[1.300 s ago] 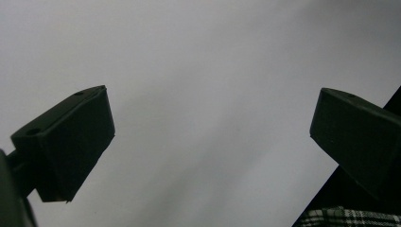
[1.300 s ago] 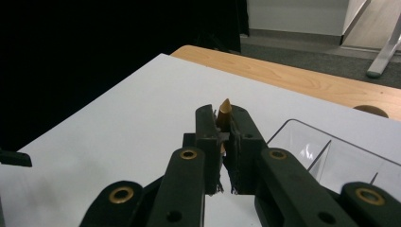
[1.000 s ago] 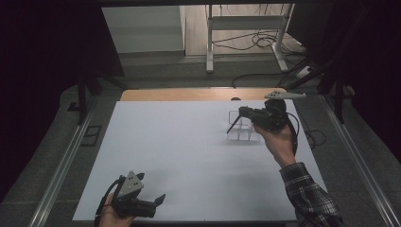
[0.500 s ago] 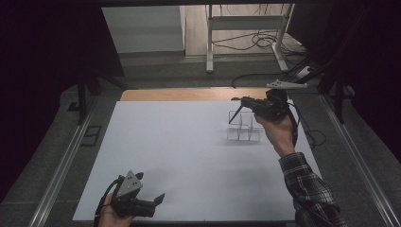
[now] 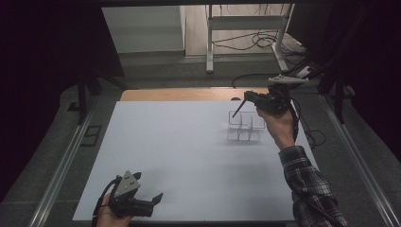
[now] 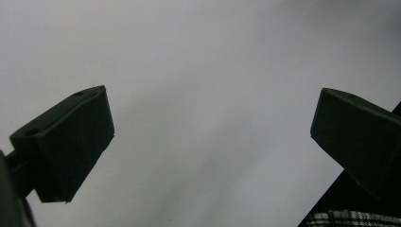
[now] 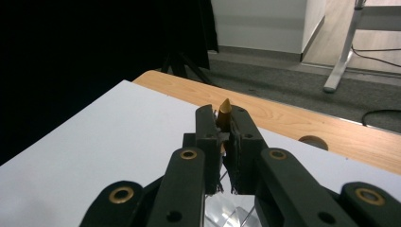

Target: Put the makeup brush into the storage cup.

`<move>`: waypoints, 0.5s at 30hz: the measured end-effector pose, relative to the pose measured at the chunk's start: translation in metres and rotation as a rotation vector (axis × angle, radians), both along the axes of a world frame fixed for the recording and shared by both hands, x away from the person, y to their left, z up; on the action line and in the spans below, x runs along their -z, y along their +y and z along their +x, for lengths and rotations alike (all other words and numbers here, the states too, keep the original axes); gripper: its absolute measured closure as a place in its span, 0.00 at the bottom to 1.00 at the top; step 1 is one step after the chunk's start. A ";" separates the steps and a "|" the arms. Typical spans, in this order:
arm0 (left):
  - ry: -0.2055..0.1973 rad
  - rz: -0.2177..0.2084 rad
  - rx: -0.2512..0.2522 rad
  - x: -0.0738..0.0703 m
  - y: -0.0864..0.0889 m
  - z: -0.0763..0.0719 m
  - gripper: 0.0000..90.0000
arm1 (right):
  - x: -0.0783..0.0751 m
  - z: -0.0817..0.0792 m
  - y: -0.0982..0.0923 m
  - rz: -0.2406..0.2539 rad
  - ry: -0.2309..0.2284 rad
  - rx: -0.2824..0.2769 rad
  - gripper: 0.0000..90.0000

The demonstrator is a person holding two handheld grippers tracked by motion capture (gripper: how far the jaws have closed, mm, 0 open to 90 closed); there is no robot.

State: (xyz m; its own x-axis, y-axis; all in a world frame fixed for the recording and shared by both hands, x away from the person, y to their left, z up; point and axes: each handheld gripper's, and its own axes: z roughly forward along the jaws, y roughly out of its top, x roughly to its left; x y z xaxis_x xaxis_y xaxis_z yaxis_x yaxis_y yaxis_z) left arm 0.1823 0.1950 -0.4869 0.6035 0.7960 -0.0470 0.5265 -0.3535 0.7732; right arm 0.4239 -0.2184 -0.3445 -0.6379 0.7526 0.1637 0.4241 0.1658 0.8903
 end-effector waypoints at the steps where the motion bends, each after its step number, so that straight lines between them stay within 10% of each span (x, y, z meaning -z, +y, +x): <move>1: 0.000 -0.001 -0.002 0.000 0.001 0.000 0.01 | 0.000 0.001 0.000 -0.001 -0.001 0.004 0.93; 15: -0.002 0.001 -0.010 0.000 0.003 -0.001 0.01 | 0.003 0.017 0.002 -0.028 -0.017 0.040 0.93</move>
